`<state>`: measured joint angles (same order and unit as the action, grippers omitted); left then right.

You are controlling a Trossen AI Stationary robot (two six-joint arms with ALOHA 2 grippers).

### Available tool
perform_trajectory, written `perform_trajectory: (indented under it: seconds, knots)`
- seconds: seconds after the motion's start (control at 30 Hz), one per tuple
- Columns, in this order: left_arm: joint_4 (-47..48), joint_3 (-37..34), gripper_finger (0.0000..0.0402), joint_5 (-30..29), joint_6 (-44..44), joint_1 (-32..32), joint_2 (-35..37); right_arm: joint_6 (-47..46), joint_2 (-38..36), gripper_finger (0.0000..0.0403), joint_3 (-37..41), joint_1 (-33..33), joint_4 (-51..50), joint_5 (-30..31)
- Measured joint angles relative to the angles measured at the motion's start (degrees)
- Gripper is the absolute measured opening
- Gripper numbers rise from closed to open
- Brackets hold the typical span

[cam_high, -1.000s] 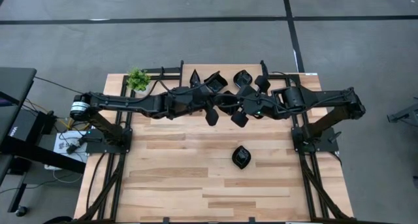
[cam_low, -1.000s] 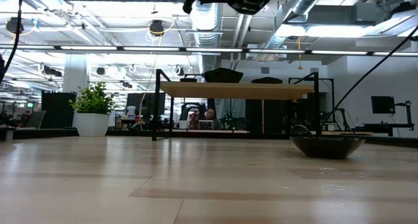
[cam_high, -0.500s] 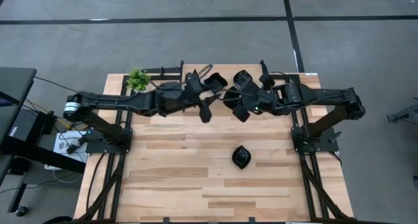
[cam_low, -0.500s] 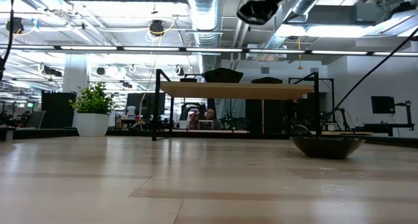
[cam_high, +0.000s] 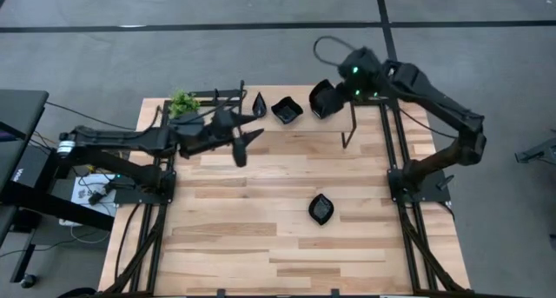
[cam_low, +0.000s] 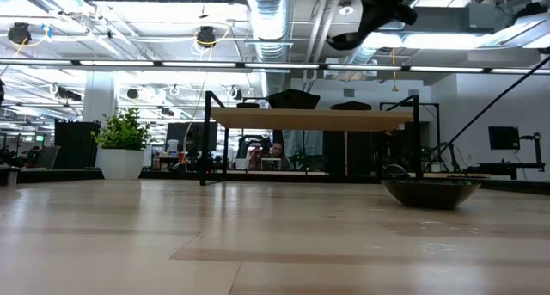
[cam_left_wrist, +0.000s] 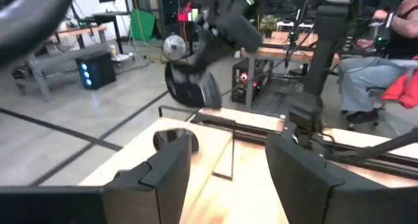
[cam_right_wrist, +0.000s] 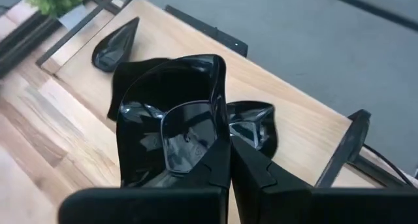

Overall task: Pick & Place Mini shaped plates
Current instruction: Stack the black leaf shaped plate on top of the black leaf shaped plates on the shelf

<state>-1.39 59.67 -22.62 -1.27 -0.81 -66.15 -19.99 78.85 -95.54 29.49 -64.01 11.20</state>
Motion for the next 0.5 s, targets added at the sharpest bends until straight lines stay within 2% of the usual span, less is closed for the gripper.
perform_trajectory:
  seconds: [0.33,0.5]
  knots:
    - [-3.6,-14.2,0.0200,0.1,1.1,-4.6,15.7,6.1,0.4,0.0000,-1.2,11.1,0.1,-16.5]
    - [-6.8,-19.8,0.0200,0.3,1.5,-6.3,21.4,5.5,2.2,0.0000,-0.6,13.5,-0.4,-17.4]
